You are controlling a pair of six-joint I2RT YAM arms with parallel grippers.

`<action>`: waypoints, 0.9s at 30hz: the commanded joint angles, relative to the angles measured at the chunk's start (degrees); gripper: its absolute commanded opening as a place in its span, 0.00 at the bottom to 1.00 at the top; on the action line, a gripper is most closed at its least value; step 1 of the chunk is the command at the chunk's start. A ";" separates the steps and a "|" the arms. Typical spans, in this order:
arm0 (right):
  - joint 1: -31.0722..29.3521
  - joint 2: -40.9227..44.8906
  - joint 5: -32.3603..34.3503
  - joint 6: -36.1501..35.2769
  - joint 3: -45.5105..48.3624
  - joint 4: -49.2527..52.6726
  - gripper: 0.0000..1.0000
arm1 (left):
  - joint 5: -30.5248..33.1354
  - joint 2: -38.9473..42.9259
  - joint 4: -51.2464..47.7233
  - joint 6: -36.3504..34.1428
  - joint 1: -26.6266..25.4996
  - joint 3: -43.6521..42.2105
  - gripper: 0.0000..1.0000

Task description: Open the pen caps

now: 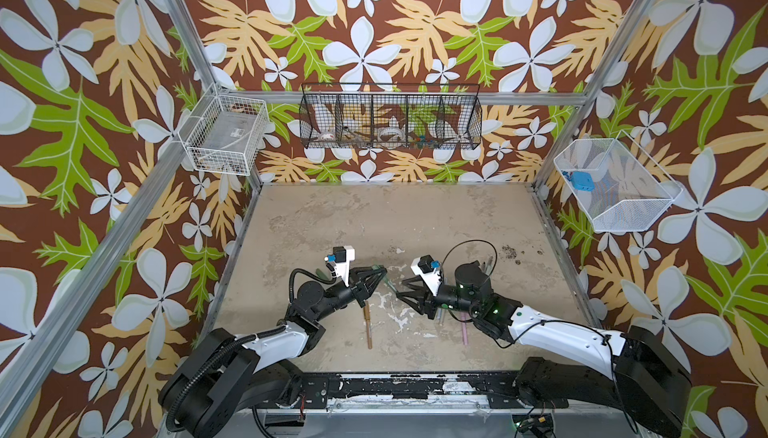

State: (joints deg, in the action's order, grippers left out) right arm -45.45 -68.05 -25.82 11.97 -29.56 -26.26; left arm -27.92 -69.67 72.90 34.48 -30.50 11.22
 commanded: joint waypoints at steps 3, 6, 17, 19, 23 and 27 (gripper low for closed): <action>1.30 0.25 -5.99 2.84 1.41 -7.55 0.44 | -4.03 -0.97 6.30 0.60 -0.08 0.44 0.02; 1.24 -0.60 -7.73 3.32 1.50 -9.54 0.44 | -4.73 -1.50 6.79 0.59 -0.08 0.55 0.02; 1.26 -3.36 -10.39 4.38 1.39 -11.91 0.38 | -6.85 -2.77 9.22 1.27 -0.17 0.66 0.01; 1.27 -4.26 -11.00 4.64 0.86 -12.08 0.38 | -7.60 -3.26 9.77 1.68 -0.26 0.90 0.01; 1.28 -6.11 -12.92 5.22 0.42 -13.51 0.35 | -8.62 -3.65 10.50 2.00 -0.67 1.05 0.00; 1.29 -6.60 -13.19 5.26 0.95 -15.18 0.29 | -8.89 -3.55 10.42 1.96 -1.03 1.16 0.00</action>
State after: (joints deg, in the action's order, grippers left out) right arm -44.16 -74.50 -37.65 16.51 -28.73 -38.04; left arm -35.53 -73.23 80.07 35.94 -31.33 12.01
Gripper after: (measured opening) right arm 0.287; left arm 0.150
